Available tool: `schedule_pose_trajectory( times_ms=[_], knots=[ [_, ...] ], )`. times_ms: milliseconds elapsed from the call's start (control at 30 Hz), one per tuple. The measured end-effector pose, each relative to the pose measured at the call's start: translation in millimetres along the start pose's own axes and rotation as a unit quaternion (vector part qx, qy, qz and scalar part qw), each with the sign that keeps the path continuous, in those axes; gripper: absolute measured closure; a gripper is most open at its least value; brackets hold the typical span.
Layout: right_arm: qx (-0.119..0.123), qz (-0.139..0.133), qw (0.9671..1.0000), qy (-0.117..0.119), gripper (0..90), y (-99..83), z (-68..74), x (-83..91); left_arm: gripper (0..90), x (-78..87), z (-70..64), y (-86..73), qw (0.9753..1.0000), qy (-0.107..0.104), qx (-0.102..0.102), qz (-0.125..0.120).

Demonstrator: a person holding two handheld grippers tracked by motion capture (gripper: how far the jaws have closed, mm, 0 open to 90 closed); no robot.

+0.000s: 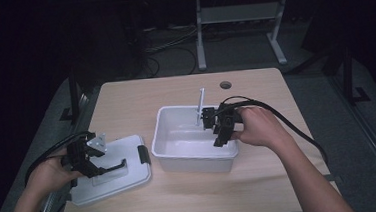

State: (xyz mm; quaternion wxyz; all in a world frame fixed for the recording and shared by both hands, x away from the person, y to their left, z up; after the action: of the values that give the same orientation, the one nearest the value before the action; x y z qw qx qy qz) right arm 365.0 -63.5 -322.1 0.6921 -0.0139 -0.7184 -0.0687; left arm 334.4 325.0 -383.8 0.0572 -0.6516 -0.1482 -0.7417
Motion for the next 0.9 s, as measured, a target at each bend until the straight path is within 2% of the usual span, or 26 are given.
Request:
schedule_pose_trajectory(
  times_ms=[900],
  knots=[
    [-0.016,-0.01,0.9996,-0.021,48.6,-19.3,-0.1,23.9,36.9,0.6,-0.3,4.4,1.0,0.001,-0.003,-0.001]
  ],
)
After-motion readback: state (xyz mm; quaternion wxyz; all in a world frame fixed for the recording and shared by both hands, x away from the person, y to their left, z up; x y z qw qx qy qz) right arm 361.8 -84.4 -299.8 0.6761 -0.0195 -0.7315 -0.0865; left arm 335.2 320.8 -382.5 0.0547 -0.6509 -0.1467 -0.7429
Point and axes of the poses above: each handheld gripper's, and its own axes: x roughly backward along the jaws, y roughly out of its top, z roughly to its left, the point moved 1 cm from there along -x, roughly forward along the jaws, and after that the axes turned 5 degrees about z, right-handed, at the moved point
